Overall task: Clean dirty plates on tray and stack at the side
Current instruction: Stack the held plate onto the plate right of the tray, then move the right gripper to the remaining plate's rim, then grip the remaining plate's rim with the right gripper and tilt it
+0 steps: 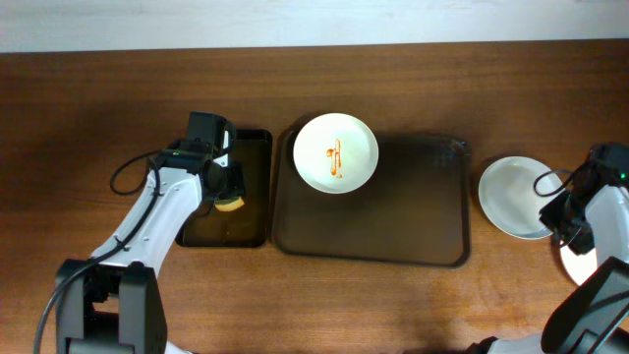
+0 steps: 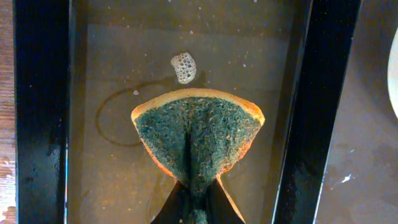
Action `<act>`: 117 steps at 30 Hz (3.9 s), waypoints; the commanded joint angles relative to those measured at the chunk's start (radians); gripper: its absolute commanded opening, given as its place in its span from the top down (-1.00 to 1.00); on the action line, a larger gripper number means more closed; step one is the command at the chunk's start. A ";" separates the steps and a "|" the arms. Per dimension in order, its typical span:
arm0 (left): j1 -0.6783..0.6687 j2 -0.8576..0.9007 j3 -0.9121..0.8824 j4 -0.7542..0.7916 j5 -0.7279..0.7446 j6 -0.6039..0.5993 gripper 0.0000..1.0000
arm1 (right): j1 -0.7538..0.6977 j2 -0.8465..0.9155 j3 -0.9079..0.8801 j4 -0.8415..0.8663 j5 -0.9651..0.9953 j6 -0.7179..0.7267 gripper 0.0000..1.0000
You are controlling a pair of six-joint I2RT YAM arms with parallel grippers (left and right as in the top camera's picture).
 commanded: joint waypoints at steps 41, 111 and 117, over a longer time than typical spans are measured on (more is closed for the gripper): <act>0.003 0.002 -0.004 -0.001 -0.003 0.017 1.00 | -0.173 0.135 0.215 -0.133 -0.402 -0.219 0.92; 0.003 0.002 -0.004 -0.017 -0.003 0.016 1.00 | 0.758 0.491 0.419 0.197 -0.576 -0.172 0.71; 0.003 0.002 -0.004 -0.014 -0.003 0.017 1.00 | 0.764 0.463 0.420 0.034 -0.575 -0.173 0.92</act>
